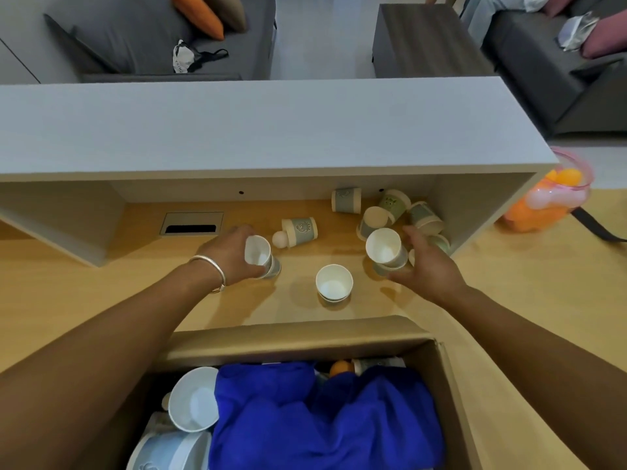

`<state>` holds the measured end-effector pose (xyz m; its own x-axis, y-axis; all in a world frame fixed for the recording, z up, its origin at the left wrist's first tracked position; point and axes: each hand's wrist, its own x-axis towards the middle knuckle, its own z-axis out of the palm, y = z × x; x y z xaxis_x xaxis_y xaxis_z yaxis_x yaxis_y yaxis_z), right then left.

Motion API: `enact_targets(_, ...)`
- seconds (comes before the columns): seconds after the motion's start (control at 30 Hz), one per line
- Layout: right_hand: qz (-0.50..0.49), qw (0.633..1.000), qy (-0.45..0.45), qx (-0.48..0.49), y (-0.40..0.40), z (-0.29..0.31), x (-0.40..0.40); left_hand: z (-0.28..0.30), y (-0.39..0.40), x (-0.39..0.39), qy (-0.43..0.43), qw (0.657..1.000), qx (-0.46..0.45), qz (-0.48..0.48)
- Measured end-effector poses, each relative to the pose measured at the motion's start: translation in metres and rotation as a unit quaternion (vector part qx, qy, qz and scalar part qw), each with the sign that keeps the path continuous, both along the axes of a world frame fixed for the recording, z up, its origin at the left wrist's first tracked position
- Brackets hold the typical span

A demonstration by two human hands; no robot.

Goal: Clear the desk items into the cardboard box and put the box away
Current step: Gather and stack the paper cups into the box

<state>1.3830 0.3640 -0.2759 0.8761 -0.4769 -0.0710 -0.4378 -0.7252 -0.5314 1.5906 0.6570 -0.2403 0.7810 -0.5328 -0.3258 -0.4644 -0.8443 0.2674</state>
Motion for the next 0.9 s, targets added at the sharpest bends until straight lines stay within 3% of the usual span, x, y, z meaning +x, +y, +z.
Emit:
enact_targets(0.27, 0.115, 0.983, 0.007, -0.143, 0.009, -0.006, 0.014, -0.014, -0.008, 0.002, 0.032, 0.998, 0.041, -0.041)
enact_targets(0.37, 0.131, 0.975, 0.054, -0.170, 0.009, -0.011, 0.019, -0.021, -0.015, 0.000, 0.026, 0.994, 0.081, -0.065)
enact_targets(0.6, 0.081, 0.986, 0.072, -0.129, -0.002, -0.026, 0.014, -0.027, -0.033, -0.002, 0.006, 0.995, 0.080, -0.055)
enact_targets(0.9, 0.108, 0.985, 0.092, -0.096, 0.002, -0.021, 0.026, -0.019, -0.054, -0.020, 0.005, 0.991, 0.120, -0.062)
